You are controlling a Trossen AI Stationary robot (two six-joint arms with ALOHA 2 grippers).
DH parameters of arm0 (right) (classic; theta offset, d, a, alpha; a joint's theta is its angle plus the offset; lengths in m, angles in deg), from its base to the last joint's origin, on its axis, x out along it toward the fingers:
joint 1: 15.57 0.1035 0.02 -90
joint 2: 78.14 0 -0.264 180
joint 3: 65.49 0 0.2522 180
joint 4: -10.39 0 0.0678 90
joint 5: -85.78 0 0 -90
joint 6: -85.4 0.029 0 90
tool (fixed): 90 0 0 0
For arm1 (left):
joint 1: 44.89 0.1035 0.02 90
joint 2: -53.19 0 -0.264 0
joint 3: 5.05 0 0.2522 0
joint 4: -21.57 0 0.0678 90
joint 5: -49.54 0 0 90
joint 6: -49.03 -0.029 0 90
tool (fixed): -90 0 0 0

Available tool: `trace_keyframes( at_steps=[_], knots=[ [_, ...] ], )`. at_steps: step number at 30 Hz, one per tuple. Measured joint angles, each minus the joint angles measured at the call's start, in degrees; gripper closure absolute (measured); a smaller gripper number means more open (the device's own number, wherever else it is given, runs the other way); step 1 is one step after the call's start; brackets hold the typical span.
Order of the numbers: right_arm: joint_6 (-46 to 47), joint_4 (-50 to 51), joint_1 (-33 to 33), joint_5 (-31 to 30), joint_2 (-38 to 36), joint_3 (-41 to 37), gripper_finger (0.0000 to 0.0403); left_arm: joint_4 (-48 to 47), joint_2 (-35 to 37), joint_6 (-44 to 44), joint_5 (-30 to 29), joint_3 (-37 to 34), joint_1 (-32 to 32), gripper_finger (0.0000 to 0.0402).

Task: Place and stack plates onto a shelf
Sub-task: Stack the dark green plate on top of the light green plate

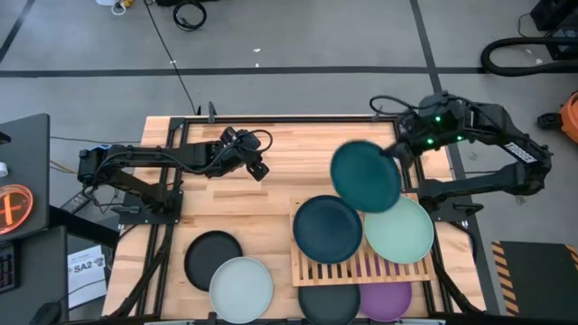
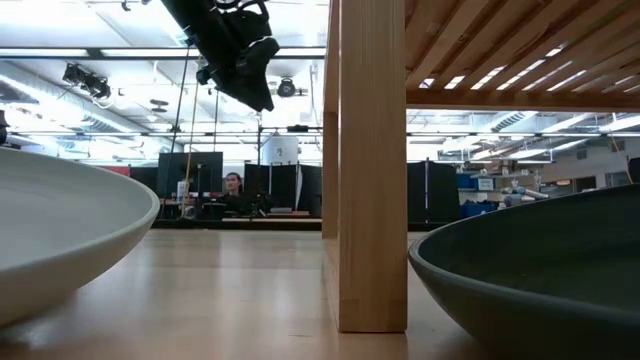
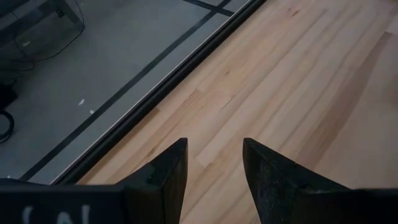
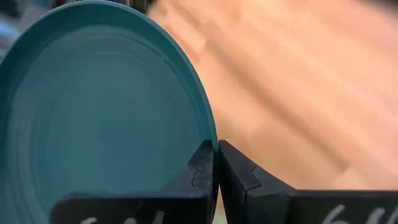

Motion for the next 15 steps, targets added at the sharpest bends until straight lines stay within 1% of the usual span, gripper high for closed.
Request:
trace_keyframes(
  at_steps=[4,6,11,15],
  knots=[
    [3.1,4.4,2.9,5.0,0.6,0.0,0.0386,0.0,0.0,0.0,0.0,0.0,0.0,0.0241],
    [3.3,5.8,4.9,6.1,1.0,0.0,0.0386,0.0,0.0,0.0,0.0,0.0,0.0,0.0241],
    [3.7,8.2,11.3,4.9,1.9,0.0,0.0386,0.0,0.0,0.0,0.0,0.0,0.0,0.0241],
    [8.4,8.9,17.2,2.4,3.4,0.0,0.0386,0.0,0.0,-0.1,0.0,0.0,0.0,0.0241]
  ],
)
